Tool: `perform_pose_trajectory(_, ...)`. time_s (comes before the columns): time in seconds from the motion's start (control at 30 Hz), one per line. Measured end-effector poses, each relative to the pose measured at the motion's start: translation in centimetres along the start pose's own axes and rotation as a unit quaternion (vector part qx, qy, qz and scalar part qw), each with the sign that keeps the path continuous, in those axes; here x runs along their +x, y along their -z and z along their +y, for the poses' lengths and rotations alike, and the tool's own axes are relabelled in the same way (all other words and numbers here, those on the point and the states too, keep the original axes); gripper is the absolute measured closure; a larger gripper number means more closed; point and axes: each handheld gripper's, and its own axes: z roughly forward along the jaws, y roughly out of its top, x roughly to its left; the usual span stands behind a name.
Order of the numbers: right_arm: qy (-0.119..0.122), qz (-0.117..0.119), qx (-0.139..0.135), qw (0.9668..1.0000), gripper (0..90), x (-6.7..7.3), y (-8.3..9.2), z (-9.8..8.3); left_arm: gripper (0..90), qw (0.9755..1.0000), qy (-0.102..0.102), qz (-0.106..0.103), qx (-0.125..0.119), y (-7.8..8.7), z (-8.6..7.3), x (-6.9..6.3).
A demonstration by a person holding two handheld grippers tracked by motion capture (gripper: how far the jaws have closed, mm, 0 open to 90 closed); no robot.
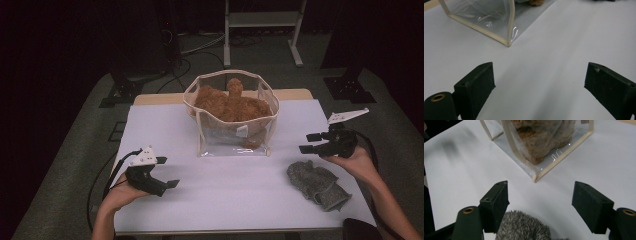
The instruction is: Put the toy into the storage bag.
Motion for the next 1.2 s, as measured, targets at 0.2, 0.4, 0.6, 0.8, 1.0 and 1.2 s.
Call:
perform_pose_trajectory(0.2, -0.009, -0.001, -0.001, 1.0, 27.5, -0.1, -0.3, -1.2, 8.4, 1.0, 0.0, -0.001, 0.001, -0.1, 0.0, 0.0)
perform_pose_trajectory(0.4, -0.016, -0.001, 0.005, 0.9999, 27.3, -0.2, -0.6, -2.4, 8.4, 1.0, 0.0, 0.0, 0.001, -0.1, -0.1, 0.0)
perform_pose_trajectory(0.6, -0.018, -0.002, 0.002, 0.9998, 27.2, 0.0, -0.5, -3.2, 8.4, 1.0, 0.001, 0.0, 0.003, -0.2, -0.1, -0.1)
perform_pose_trajectory(0.8, -0.022, -0.002, 0.001, 0.9997, 26.7, 0.1, -0.6, -4.0, 8.4, 1.0, 0.001, 0.0, 0.004, -0.3, -0.1, -0.1)
perform_pose_trajectory(1.0, -0.026, -0.002, -0.002, 0.9997, 26.0, 0.4, -0.7, -4.8, 8.4, 1.0, 0.001, 0.0, 0.006, -0.4, -0.2, -0.1)
perform_pose_trajectory(1.2, -0.03, -0.003, -0.01, 0.9995, 25.3, 0.9, -0.7, -5.7, 8.4, 1.0, 0.001, 0.0, 0.007, -0.6, -0.1, -0.2)
